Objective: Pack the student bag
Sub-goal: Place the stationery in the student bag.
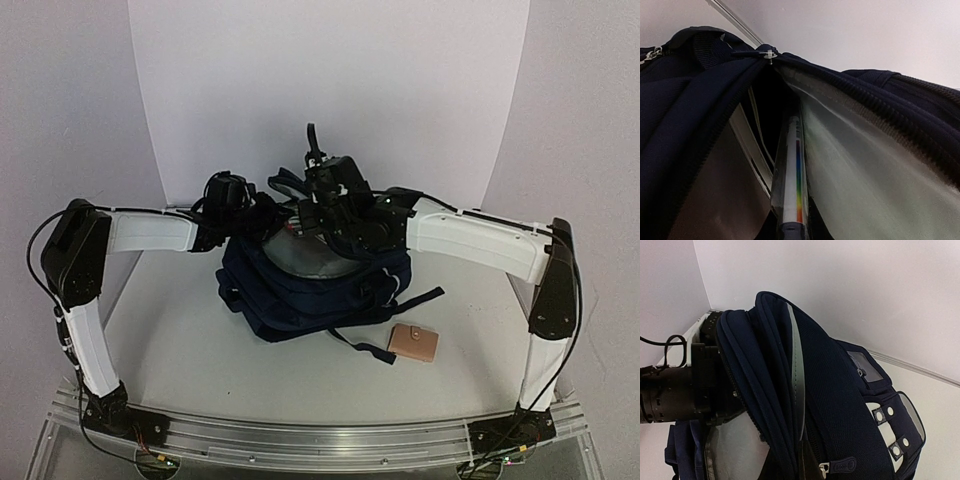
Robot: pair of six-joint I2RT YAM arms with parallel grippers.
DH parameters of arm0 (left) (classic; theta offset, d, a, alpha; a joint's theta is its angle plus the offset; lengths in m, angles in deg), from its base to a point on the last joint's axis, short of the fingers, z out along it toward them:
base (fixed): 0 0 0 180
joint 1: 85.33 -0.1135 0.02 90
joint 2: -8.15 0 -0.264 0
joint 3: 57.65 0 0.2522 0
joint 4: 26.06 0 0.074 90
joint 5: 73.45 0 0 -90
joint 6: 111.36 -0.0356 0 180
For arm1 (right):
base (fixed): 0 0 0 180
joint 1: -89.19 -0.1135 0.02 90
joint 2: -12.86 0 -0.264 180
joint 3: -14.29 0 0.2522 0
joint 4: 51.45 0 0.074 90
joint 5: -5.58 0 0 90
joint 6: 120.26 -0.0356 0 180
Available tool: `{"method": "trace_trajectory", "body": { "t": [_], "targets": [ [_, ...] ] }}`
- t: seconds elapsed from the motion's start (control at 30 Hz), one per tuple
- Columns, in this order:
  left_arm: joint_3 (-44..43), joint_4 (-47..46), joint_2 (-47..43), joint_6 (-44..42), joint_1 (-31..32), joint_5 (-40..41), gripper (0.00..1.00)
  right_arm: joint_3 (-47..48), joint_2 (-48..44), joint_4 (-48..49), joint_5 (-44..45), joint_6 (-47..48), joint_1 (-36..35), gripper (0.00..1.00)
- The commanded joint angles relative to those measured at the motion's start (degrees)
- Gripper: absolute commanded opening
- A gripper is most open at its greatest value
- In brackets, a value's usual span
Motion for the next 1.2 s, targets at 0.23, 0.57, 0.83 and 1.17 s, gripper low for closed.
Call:
{"method": "trace_trajectory", "body": {
  "t": [0.23, 0.57, 0.83, 1.17],
  "targets": [
    [-6.5, 8.6, -2.8, -13.8, 1.1, 3.5, 0.4, -1.9, -7.7, 10.6, 2.0, -1.2, -1.5, 0.0],
    [-3.6, 20.4, -10.5, -18.0, 1.8, 5.4, 0.66, -3.2, -9.1, 10.7, 3.5, -1.5, -1.6, 0.0],
    [-5.1, 22.6, -8.2, -18.6, 3.1, 4.9, 0.46, -3.3, -9.7, 10.6, 3.6, -1.2, -1.5, 0.0],
    [-6.9, 24.7, -5.0, -19.6, 4.7, 7.4, 0.39, -3.5, -10.2, 10.6, 3.3, -1.1, -1.5, 0.0]
  ]
}}
